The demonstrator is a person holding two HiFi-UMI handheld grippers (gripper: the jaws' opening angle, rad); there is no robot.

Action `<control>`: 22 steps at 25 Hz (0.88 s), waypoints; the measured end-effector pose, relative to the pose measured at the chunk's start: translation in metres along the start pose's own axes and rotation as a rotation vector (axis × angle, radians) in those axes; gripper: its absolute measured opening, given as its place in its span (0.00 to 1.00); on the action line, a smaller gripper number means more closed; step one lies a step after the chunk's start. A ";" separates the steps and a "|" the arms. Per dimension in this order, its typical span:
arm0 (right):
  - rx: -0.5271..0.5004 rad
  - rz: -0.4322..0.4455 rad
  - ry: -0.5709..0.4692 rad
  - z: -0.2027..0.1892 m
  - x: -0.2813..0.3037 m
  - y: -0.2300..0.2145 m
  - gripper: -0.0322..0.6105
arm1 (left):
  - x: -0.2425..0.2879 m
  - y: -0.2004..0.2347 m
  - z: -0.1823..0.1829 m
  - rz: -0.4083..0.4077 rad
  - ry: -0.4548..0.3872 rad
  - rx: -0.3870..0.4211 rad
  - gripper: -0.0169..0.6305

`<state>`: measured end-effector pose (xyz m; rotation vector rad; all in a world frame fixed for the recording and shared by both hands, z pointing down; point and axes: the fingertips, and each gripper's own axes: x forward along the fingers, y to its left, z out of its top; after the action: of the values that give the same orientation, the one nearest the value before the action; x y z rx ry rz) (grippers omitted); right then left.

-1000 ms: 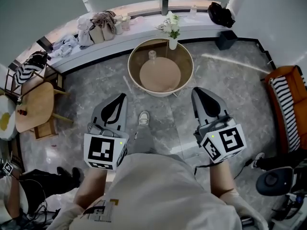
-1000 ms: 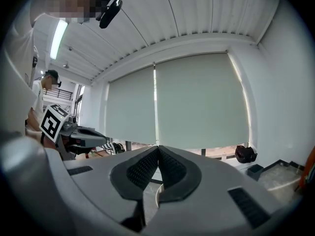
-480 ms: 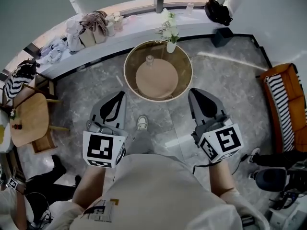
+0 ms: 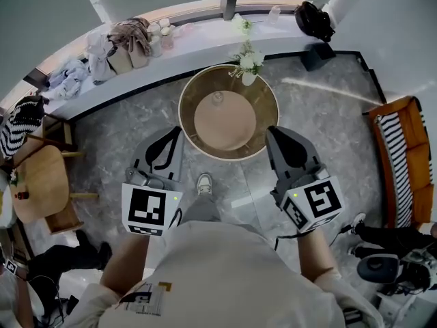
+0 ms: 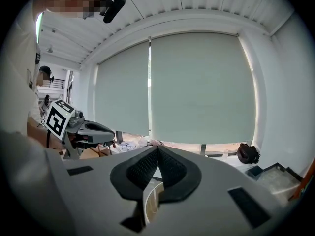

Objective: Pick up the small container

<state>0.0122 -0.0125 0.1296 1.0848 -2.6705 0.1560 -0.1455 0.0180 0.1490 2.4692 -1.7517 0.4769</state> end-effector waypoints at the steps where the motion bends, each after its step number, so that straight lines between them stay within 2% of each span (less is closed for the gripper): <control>1: 0.003 -0.004 0.004 0.001 0.009 -0.003 0.06 | 0.006 0.007 0.000 0.000 0.002 0.008 0.04; 7: 0.013 -0.027 0.006 0.008 0.051 -0.019 0.06 | 0.042 0.033 -0.005 -0.033 0.014 0.010 0.04; 12: 0.037 0.005 -0.005 0.008 0.072 -0.027 0.06 | 0.063 0.044 -0.007 -0.039 0.023 0.014 0.04; 18: 0.039 0.043 -0.007 0.011 0.089 -0.052 0.06 | 0.085 0.041 -0.001 -0.012 0.043 0.002 0.04; 22: 0.038 0.103 -0.009 0.011 0.101 -0.070 0.06 | 0.096 0.048 0.005 0.063 0.046 0.010 0.04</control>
<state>-0.0103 -0.1326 0.1470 0.9603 -2.7429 0.2221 -0.1604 -0.0867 0.1664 2.3955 -1.8183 0.5449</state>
